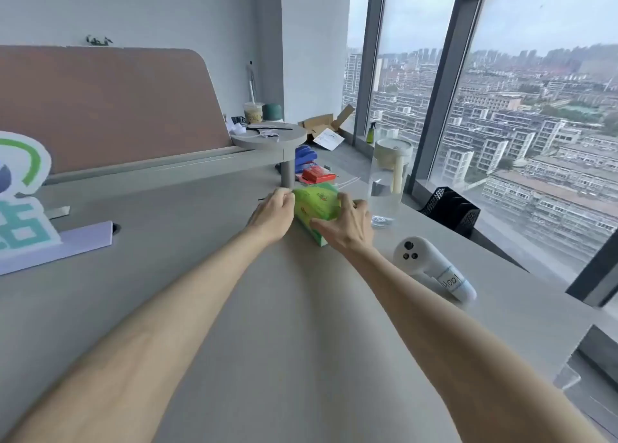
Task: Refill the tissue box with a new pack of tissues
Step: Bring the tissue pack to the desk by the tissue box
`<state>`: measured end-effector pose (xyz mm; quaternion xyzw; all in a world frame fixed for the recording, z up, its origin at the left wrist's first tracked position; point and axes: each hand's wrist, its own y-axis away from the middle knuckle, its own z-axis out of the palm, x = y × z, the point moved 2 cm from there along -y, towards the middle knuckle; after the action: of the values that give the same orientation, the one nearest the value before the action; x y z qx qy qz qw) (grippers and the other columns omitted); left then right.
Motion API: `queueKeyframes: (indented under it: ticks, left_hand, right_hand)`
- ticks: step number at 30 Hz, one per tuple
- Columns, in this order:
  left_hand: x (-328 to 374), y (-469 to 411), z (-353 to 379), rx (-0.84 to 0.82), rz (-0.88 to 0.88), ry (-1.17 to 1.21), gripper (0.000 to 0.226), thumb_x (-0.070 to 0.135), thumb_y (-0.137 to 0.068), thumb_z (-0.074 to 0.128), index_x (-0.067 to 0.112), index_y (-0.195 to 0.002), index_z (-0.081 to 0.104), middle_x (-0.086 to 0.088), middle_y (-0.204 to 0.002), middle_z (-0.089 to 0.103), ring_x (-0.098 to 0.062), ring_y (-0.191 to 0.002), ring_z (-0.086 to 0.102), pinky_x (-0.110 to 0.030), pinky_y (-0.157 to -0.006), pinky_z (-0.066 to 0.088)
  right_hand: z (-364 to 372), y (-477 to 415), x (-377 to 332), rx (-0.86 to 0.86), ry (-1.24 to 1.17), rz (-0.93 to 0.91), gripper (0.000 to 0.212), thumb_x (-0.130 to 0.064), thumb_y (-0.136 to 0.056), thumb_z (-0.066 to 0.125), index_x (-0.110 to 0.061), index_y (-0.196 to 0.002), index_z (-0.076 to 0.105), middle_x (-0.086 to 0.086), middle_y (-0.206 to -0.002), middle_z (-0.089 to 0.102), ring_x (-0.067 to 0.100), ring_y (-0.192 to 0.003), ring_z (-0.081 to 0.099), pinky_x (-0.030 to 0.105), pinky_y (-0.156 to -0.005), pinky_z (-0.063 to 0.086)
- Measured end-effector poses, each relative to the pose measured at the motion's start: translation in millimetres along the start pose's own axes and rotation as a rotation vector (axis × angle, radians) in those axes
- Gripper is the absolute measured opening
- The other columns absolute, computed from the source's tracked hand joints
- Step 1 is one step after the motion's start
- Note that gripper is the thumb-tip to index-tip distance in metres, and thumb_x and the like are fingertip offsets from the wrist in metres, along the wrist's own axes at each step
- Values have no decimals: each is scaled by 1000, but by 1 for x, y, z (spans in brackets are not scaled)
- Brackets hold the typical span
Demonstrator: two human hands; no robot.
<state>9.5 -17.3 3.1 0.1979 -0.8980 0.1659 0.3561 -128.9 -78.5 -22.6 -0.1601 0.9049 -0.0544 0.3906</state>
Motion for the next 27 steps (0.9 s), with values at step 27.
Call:
queueKeyframes:
  ticks: [27]
  left_hand:
    - [-148,344,-221,544,-349,217,28,30,-96,39,12,-102,60,-13,-106,65,-30,-102,58,-35,-81,40]
  right_hand:
    - [70,280,-195,-700,-327,-665,69,-27,-58,69,-30,-124,51,1,-124,44,15,-103,47,11,-71,38]
